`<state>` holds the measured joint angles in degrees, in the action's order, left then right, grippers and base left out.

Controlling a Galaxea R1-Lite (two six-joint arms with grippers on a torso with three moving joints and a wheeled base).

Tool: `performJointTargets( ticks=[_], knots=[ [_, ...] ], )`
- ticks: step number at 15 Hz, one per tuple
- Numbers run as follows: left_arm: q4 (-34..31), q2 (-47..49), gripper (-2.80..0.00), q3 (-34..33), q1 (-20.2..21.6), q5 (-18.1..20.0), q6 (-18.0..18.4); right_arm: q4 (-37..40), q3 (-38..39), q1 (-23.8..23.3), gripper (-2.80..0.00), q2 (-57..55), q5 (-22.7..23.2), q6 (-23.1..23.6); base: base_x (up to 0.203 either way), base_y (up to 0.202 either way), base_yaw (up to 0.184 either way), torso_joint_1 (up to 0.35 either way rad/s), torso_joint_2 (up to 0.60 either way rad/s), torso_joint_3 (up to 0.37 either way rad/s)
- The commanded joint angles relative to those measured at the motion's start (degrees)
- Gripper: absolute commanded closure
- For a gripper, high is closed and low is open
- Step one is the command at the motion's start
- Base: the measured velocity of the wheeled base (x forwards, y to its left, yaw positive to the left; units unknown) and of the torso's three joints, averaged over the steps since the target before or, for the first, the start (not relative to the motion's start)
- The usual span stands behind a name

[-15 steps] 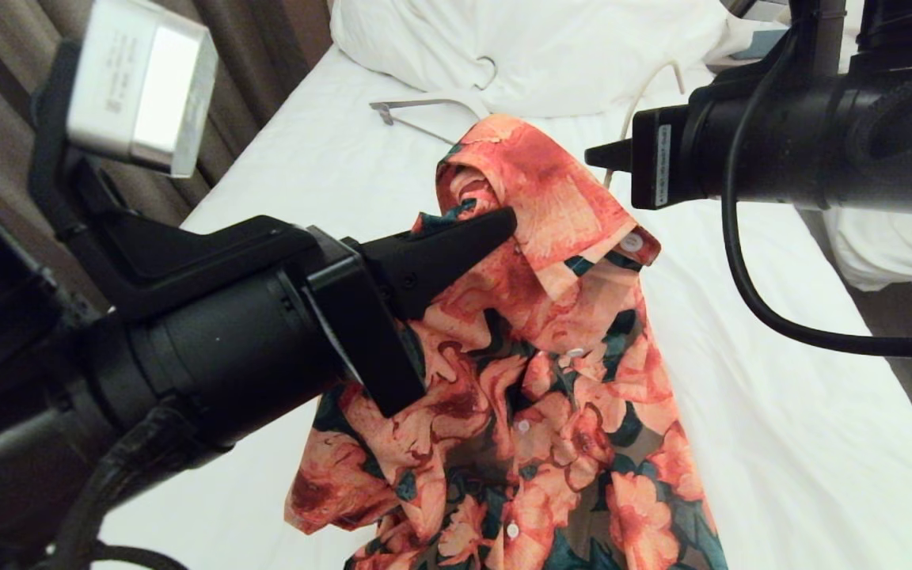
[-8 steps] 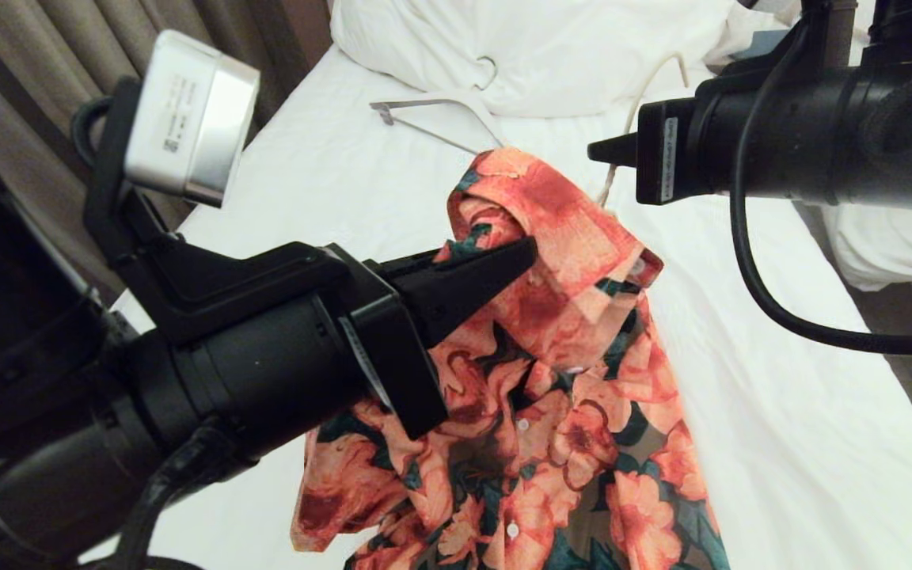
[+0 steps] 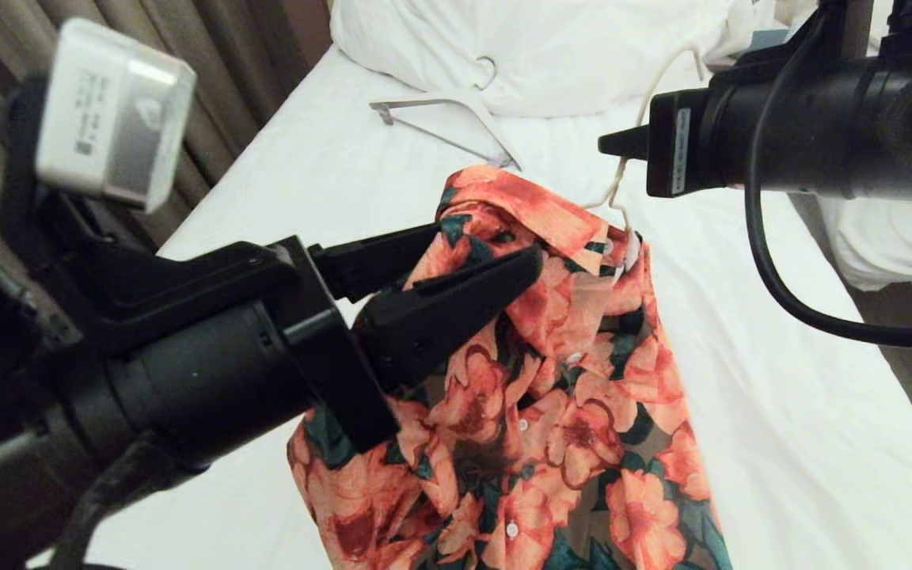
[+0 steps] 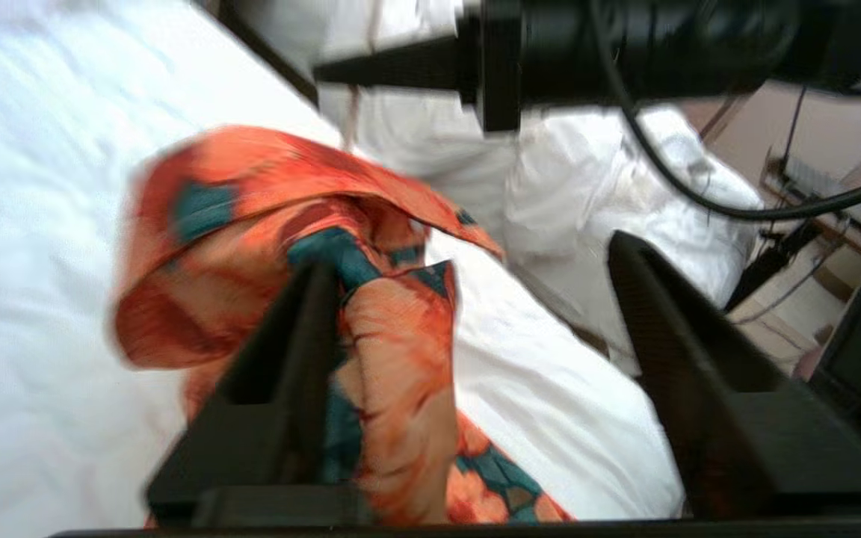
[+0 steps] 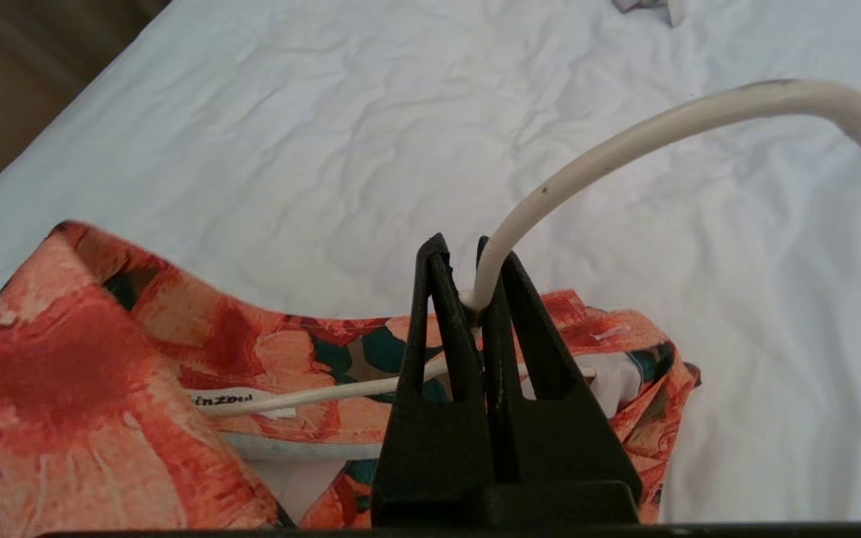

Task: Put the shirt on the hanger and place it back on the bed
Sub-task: Take the clothes hanger out of the clothes

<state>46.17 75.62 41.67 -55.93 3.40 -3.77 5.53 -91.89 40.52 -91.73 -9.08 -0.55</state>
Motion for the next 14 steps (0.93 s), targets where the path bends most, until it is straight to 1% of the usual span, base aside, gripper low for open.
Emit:
performJointTargets(
  ticks=[1,2,3,5,6,7,8,9,11,14],
  knots=[
    [-0.4,-4.4,-2.80,0.5,4.0,2.8,0.1,0.0,-0.4,0.0,0.00,0.2,-0.4,0.1,0.000,0.000,0.000,0.000,0.00,0.000],
    [-2.5,-6.3,-2.80,1.3,5.3,4.0,0.1,0.1,-1.0,0.0,0.00,0.2,-0.6,0.1,0.000,0.000,0.000,0.000,0.00,0.000],
    [-6.8,-8.4,-2.80,2.3,5.8,4.6,0.0,0.0,-1.5,0.0,0.00,0.2,-0.7,0.2,0.000,0.000,0.000,0.000,0.00,0.000],
    [-18.9,-12.1,-2.80,5.6,6.2,5.4,0.0,0.0,-2.4,-0.1,0.00,-0.2,-0.7,0.8,0.000,0.000,0.000,0.000,0.00,0.000],
    [-23.0,-13.1,-2.80,7.2,6.5,5.6,0.0,0.0,-2.7,-0.1,0.00,-0.2,-0.7,1.0,0.000,0.000,0.000,0.000,0.00,0.000],
    [-26.2,-13.3,-2.80,8.4,7.7,5.7,-0.1,0.0,-3.4,-0.1,0.00,-0.4,-0.7,1.9,0.000,0.000,0.000,0.000,0.00,0.000],
    [-26.4,-13.0,-2.80,8.5,8.3,5.8,0.0,0.1,-4.5,-0.1,0.00,-0.6,-0.7,2.6,0.000,0.000,0.000,0.000,0.00,0.000],
    [-26.5,-13.2,0.00,8.5,8.3,5.8,0.0,0.3,-6.0,-0.1,0.00,-0.8,-0.8,3.1,0.000,0.000,0.000,0.000,0.00,0.000],
    [-26.6,-13.4,0.00,8.9,8.7,5.8,-0.1,3.1,-8.7,-0.1,0.00,-1.2,-0.8,5.3,0.000,0.000,0.000,0.000,0.00,0.000],
    [-26.7,-13.7,0.00,9.4,9.9,5.7,-0.1,3.3,-8.7,-0.1,0.00,-1.7,-0.8,8.5,0.000,0.000,0.000,0.000,0.00,0.000]
  ],
)
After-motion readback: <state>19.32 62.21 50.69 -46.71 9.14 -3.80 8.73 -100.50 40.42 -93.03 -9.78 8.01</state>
